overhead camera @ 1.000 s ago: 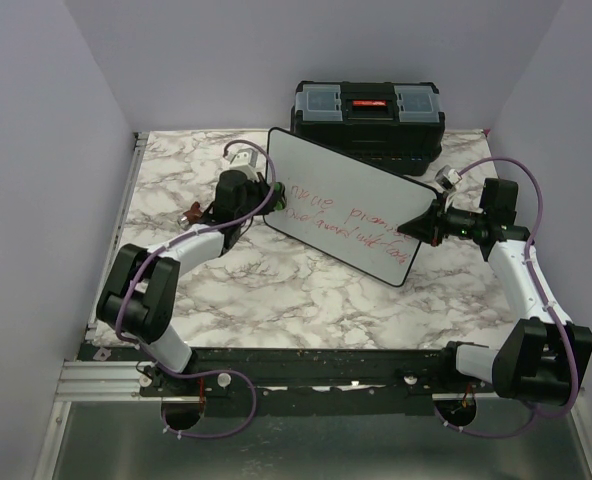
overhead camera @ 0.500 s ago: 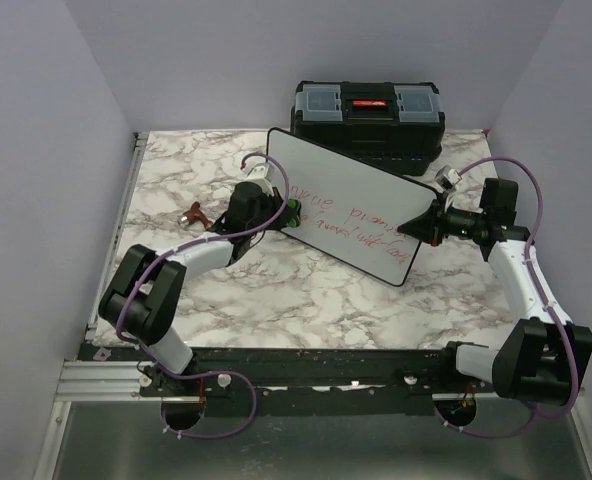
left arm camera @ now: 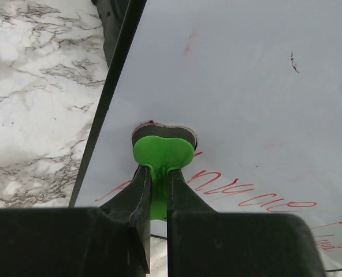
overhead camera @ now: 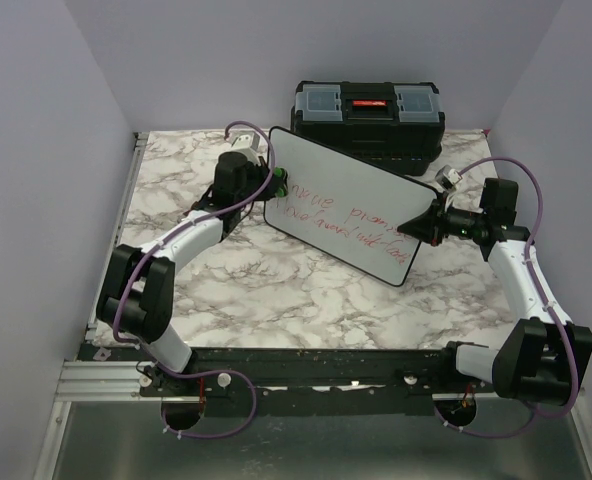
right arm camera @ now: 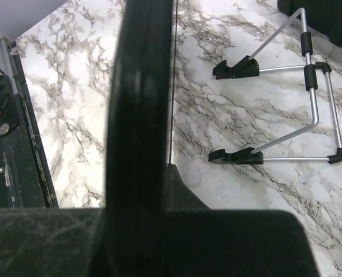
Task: Erase the whiteboard
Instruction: Erase the whiteboard at the whiteboard stand.
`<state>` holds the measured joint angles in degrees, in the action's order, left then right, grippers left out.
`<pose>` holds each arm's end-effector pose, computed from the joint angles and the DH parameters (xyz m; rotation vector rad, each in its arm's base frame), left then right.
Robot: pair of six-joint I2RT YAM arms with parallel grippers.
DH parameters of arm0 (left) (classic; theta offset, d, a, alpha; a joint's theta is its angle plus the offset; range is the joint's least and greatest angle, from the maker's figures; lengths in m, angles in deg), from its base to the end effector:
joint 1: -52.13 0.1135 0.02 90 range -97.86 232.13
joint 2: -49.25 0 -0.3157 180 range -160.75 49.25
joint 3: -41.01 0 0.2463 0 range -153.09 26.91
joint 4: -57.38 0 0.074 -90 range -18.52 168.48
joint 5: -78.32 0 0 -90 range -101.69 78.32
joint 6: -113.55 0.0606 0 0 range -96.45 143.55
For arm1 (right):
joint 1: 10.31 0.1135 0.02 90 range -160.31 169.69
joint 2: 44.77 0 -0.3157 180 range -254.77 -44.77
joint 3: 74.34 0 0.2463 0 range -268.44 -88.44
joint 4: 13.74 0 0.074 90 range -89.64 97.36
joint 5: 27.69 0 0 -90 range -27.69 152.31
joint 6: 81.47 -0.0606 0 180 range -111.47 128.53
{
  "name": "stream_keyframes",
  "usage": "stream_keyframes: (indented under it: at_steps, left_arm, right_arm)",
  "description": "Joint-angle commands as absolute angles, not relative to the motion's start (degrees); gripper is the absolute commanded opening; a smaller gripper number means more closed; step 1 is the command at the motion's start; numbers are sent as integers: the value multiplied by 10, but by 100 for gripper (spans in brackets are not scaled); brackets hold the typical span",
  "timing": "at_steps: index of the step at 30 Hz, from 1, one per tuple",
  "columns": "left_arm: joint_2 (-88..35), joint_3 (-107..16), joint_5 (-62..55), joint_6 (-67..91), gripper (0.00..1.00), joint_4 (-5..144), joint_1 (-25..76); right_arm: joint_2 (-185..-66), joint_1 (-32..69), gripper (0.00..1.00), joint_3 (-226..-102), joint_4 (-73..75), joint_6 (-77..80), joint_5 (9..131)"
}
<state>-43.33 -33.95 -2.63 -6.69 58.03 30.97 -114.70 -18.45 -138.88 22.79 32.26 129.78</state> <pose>0.3659 -0.1519 0.3124 -0.0432 1.9577 -0.7523 0.2348 0.0230 0.3219 -0.8035 1.7727 0.9693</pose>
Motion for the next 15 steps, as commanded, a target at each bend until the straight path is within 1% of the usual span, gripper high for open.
stream_keyframes:
  at_steps: [1,9,12,15]
  left_arm:
    - [-438,-342,-13,-63,0,553,286]
    - [-452,-269,-34,-85,0,515,218]
    - [-454,-255,-39,-94,0,509,228]
    - [-446,-262,-37,-96,0,514,259]
  right_arm:
    - [-1135,-167,1,-1391,261,338,1371]
    - [-1137,-167,1,-1390,262,339,1371]
    - [-1135,-167,1,-1390,262,339,1371]
    - [-1135,-167,1,-1390,262,339,1371]
